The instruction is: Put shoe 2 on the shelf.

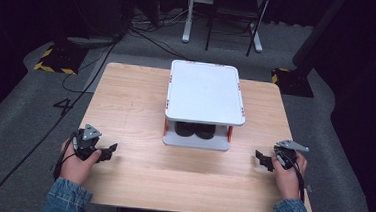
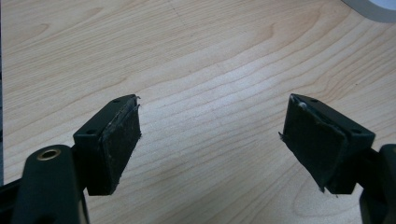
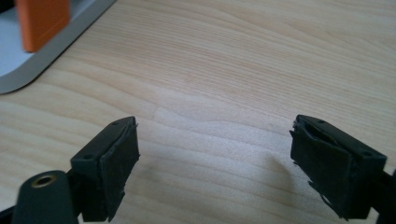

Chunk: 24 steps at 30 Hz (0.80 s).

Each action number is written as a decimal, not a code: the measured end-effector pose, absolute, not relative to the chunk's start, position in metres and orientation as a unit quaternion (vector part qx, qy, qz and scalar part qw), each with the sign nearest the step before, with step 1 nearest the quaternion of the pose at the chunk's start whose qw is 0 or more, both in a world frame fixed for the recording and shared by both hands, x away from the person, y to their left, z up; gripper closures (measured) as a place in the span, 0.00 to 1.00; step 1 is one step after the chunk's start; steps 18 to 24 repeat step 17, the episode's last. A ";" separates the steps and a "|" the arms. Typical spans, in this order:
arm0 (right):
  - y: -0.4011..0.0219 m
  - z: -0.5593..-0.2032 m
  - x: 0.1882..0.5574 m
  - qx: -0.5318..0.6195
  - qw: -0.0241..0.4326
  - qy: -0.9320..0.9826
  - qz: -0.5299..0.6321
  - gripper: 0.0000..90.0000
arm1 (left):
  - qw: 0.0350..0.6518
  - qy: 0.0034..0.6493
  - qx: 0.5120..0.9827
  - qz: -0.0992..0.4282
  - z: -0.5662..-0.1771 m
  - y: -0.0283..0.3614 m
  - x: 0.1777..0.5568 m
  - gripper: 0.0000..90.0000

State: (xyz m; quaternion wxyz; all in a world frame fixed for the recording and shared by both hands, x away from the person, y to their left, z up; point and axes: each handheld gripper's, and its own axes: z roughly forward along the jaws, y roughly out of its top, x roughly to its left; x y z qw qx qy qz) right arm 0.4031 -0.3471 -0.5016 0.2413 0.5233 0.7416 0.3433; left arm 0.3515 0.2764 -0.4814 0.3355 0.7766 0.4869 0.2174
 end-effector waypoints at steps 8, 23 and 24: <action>-0.348 -0.504 0.405 0.524 0.235 0.750 0.328 0.18 | 0.335 0.486 0.778 0.216 -0.482 0.276 0.352 0.22; -0.349 -0.504 0.402 0.527 0.236 0.748 0.326 0.17 | 0.338 0.483 0.779 0.215 -0.481 0.276 0.351 0.21; -0.349 -0.504 0.402 0.527 0.236 0.748 0.326 0.17 | 0.338 0.483 0.779 0.215 -0.481 0.276 0.351 0.21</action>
